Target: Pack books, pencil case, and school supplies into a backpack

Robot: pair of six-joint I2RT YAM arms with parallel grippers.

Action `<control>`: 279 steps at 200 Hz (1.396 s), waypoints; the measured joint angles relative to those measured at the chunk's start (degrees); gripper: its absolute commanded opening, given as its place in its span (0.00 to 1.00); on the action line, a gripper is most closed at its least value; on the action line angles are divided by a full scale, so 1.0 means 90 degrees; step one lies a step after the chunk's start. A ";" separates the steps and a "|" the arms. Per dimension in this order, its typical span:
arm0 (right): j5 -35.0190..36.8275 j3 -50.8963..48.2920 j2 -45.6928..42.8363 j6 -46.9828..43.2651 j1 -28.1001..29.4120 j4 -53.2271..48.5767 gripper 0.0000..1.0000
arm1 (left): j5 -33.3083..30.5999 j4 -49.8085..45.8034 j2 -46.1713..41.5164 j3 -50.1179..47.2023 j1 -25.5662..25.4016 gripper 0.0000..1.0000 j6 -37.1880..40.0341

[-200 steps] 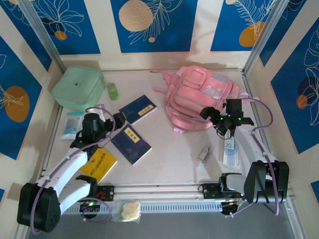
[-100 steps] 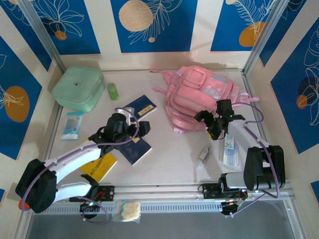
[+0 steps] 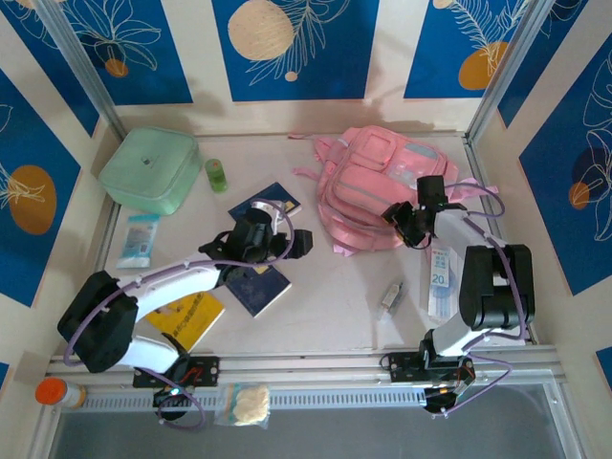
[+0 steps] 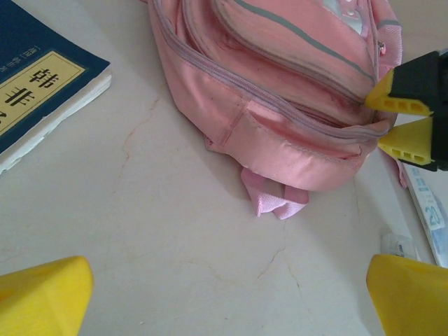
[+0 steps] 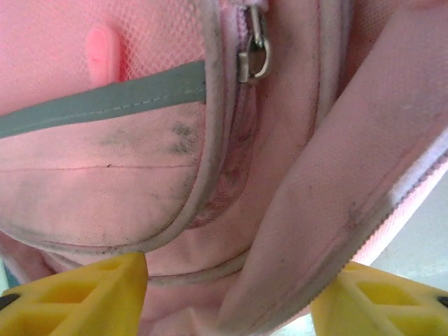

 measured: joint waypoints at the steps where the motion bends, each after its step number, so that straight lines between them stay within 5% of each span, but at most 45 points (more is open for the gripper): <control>1: -0.0002 0.0002 0.0015 -0.0056 0.0007 -0.0002 0.45 | 0.0000 0.0000 0.0000 0.0000 -0.0002 0.99 0.0000; 63: 0.0039 0.0243 0.0304 -0.0716 0.0576 -0.0134 0.00 | -0.0347 -0.0670 -0.0253 0.0046 -0.0022 0.99 -0.0002; 165: 0.0182 0.0284 0.0284 -0.0809 0.2297 -0.0291 0.00 | -0.0913 -0.1783 -0.0780 0.0376 -0.0022 0.99 -0.0124; 235: 0.0066 0.0270 -0.0474 -0.0466 0.2725 -0.0410 0.58 | -0.0661 -0.1739 -0.0692 0.0508 -0.0022 0.99 -0.0369; 279: -0.0369 0.0245 -0.1549 -0.0602 0.1161 -0.0449 0.72 | -0.0316 -0.1086 -0.0160 0.0561 -0.0294 0.99 -0.0831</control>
